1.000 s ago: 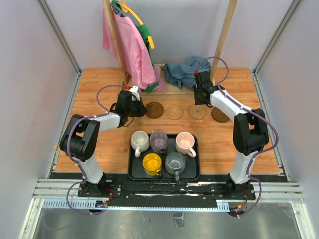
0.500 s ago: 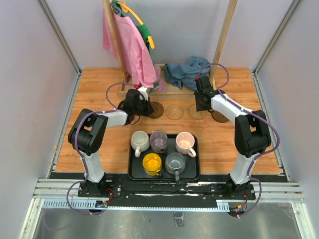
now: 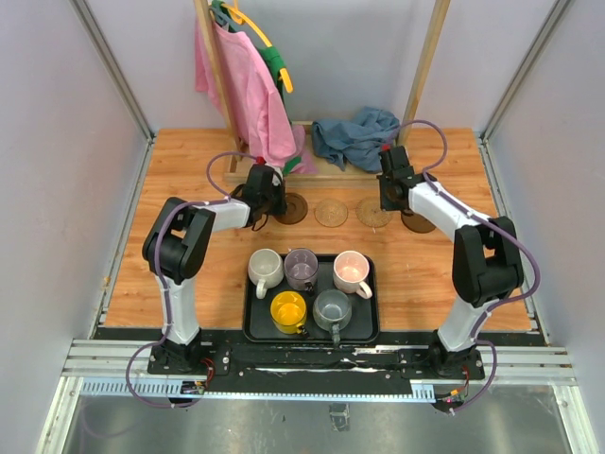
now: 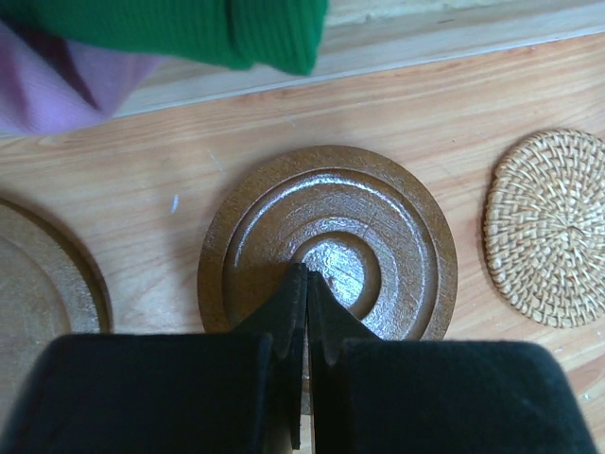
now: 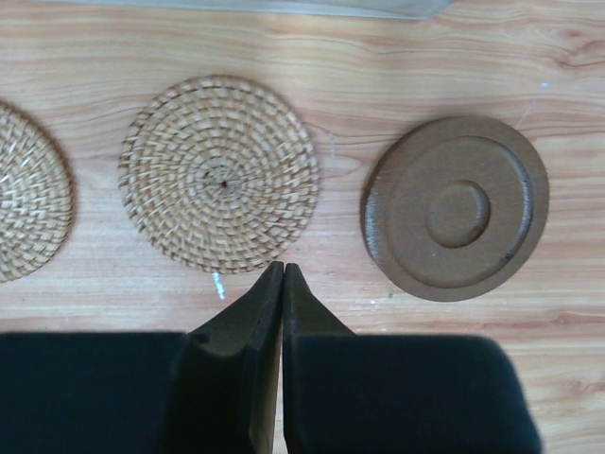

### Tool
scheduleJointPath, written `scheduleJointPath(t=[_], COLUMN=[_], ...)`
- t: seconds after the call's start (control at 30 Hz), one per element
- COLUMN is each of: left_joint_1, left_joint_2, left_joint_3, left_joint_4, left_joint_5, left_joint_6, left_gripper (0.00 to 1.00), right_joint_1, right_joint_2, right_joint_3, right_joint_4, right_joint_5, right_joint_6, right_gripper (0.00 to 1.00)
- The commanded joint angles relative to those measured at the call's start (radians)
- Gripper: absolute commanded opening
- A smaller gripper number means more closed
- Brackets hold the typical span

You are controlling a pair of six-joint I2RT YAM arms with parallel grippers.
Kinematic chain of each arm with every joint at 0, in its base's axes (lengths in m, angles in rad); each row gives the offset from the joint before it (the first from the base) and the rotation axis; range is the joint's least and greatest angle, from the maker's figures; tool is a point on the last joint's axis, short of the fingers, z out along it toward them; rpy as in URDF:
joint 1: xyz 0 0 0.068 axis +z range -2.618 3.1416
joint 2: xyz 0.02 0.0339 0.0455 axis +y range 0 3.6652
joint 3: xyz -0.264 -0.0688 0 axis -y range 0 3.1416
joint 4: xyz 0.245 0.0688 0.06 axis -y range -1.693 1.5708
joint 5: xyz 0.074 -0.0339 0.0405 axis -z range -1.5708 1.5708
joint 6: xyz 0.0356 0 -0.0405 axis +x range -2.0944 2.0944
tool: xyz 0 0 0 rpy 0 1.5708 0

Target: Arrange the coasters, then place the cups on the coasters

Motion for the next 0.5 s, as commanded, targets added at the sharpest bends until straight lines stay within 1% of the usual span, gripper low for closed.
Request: scheduleJointPath(t=[0.0,0.2,0.47], left_joint_1=[0.001,0.000,0.001], left_joint_2=[0.022,-0.024,-0.051], left_joint_3=[0.018,-0.035,-0.057], left_joint_4=[-0.113,-0.126,-0.079], left_joint_5=[-0.107,-0.136,-0.032], left_joint_6=[0.010,0.007,0.002], left_gripper=[0.01,0.01,0.01], right_joint_1=[-0.058,-0.087,-0.131], right_joint_2=[-0.033,-0.041,-0.014], right_joint_3=[-0.025,-0.026,-0.013], right_joint_4=[0.004,0.004,-0.010], right_joint_5=[0.020,0.032,0.059], right_joint_6=[0.046,0.047,0.064], right_gripper=[0.02,0.02,0.02])
